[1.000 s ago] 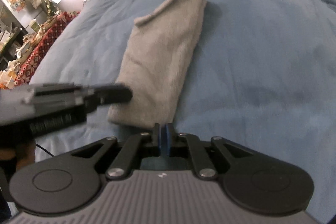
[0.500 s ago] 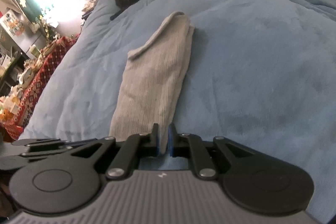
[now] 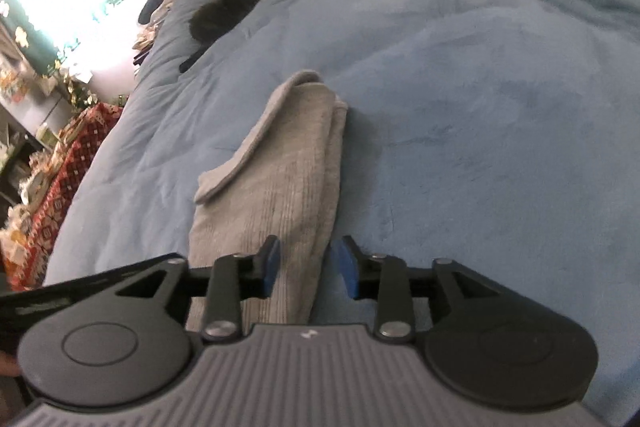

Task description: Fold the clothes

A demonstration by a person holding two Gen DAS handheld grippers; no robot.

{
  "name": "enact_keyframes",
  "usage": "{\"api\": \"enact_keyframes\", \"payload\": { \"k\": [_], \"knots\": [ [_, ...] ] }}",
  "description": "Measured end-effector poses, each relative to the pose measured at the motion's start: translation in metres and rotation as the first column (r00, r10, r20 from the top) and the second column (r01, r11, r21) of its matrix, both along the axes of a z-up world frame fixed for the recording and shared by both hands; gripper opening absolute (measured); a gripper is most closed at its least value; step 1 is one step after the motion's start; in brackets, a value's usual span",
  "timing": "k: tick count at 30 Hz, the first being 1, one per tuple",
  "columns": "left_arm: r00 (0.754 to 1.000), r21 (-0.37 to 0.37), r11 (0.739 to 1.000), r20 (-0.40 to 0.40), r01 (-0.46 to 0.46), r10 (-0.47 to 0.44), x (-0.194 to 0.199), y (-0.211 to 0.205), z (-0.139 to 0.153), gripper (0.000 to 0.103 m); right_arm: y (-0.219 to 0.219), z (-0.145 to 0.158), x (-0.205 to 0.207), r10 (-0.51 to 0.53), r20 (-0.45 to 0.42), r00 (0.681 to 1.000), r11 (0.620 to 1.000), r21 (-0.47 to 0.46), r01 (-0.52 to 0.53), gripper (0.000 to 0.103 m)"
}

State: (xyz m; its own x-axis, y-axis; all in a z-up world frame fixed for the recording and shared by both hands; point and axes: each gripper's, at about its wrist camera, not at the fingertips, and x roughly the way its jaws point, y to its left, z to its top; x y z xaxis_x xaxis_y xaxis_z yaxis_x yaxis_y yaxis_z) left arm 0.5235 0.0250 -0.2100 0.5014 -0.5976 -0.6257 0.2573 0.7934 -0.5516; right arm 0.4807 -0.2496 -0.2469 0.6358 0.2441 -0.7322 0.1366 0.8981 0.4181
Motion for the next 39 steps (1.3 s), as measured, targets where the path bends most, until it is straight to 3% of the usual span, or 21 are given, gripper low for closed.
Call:
{"api": "enact_keyframes", "payload": {
  "k": [8, 9, 10, 13, 18, 26, 33, 39],
  "knots": [
    [0.994, -0.122, 0.991, -0.107, -0.047, 0.034, 0.016, 0.005, -0.029, 0.041, -0.004, -0.024, 0.017, -0.001, -0.043, 0.999, 0.997, 0.074, 0.005, 0.041],
    [0.993, -0.135, 0.99, -0.11, -0.049, 0.034, 0.017, 0.005, -0.03, 0.041, -0.002, -0.023, 0.017, 0.004, -0.035, 0.999, 0.997, 0.072, -0.002, 0.039],
    [0.993, -0.141, 0.989, -0.112, -0.049, 0.034, 0.017, 0.004, -0.031, 0.04, 0.0, -0.02, 0.017, 0.009, -0.026, 1.0, 0.998, 0.067, -0.007, 0.029],
    [0.995, -0.132, 0.99, -0.093, -0.05, 0.038, 0.016, 0.001, -0.029, 0.027, 0.008, -0.013, 0.016, 0.023, 0.0, 1.0, 0.998, 0.053, -0.023, 0.017],
    [0.999, -0.083, 0.995, -0.022, -0.051, 0.049, 0.002, -0.006, -0.007, 0.02, 0.019, 0.0, 0.015, 0.048, 0.045, 0.998, 0.998, 0.029, -0.05, 0.013],
    [0.99, -0.114, 0.985, 0.046, -0.129, 0.135, -0.032, 0.032, 0.053, 0.019, 0.053, 0.065, -0.007, 0.134, 0.129, 0.983, 0.99, 0.03, -0.139, 0.013],
    [0.971, -0.002, 0.974, 0.086, -0.225, 0.224, -0.099, 0.107, 0.103, 0.019, 0.143, 0.105, -0.036, 0.295, 0.155, 0.943, 0.95, 0.058, -0.307, 0.013],
    [0.928, 0.093, 0.924, 0.061, -0.372, 0.368, -0.181, 0.199, 0.123, 0.019, 0.249, 0.12, -0.086, 0.467, 0.143, 0.873, 0.867, 0.123, -0.484, 0.013]
  ]
}}
